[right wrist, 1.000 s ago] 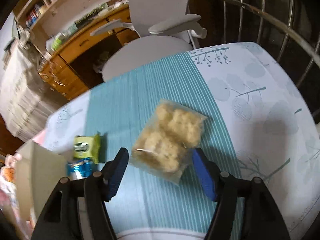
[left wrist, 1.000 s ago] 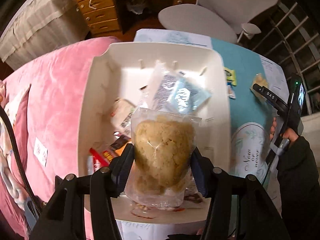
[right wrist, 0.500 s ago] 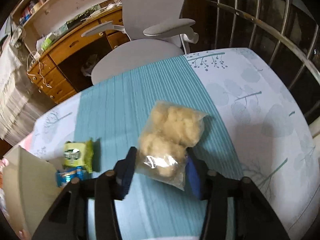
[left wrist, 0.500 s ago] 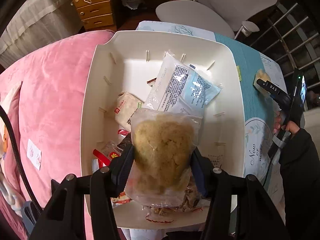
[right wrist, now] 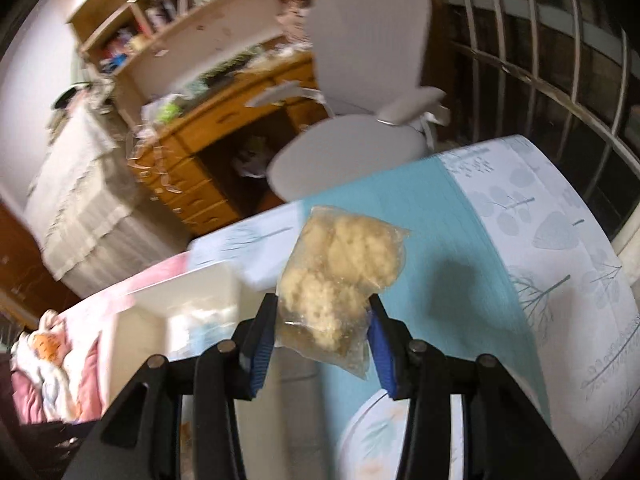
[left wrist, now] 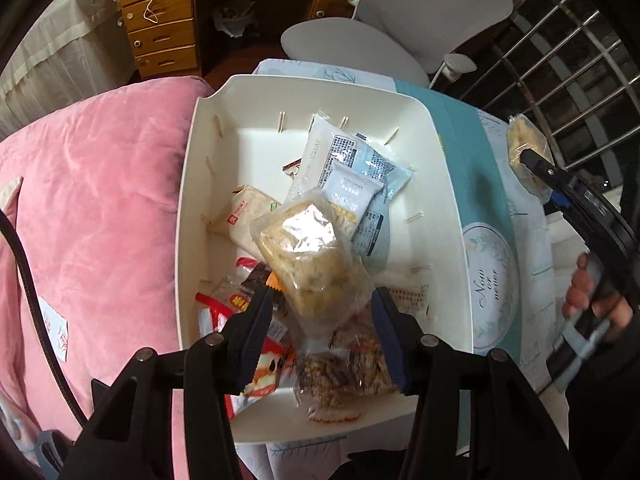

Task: Organize snacks
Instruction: 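Drop the bread bag from the left tool while the right releases the puffed-snack bag in the tray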

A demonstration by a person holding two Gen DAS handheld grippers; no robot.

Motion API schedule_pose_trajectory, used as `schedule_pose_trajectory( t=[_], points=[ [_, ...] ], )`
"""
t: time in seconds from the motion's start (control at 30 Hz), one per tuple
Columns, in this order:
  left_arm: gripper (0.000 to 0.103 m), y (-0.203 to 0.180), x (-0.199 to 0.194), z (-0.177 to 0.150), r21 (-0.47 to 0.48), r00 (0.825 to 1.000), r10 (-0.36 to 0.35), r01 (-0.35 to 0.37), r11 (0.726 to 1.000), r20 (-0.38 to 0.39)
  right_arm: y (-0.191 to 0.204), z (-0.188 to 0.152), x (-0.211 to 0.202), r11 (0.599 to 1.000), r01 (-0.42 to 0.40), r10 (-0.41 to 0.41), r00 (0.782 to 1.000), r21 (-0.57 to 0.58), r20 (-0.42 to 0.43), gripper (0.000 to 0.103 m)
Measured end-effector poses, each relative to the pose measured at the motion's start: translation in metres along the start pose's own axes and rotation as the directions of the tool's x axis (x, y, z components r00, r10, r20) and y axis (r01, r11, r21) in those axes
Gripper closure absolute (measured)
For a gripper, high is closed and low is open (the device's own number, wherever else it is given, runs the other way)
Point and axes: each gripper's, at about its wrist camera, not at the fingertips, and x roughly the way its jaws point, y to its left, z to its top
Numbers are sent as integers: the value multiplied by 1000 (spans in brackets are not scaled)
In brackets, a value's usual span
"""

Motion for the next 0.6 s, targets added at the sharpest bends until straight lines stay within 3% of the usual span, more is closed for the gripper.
schedule_pose_trajectory(
  t=[0.2,0.33,0.43,0.5,0.6],
  points=[
    [53,19,-8,-17,-65,996,-89,87,994,-21,63,-27,-36,988,-99,96,995,-114,-31,60],
    [53,23,-13,-24,-81,998,-70,69,994,-9,96,-49,-42,973,-157,141,984,-167,-105,58],
    [53,24,-16,-27,-94,998,-59,59,994,4,112,-61,-40,959,-153,114,979,-238,-168,54],
    [51,24,-14,-28,-94,999,-52,52,994,1,114,-65,-43,957,-133,91,982,-259,-167,46],
    [50,23,-12,-32,-89,999,-50,50,995,-5,107,-66,-45,964,-112,74,984,-241,-161,43]
  ],
)
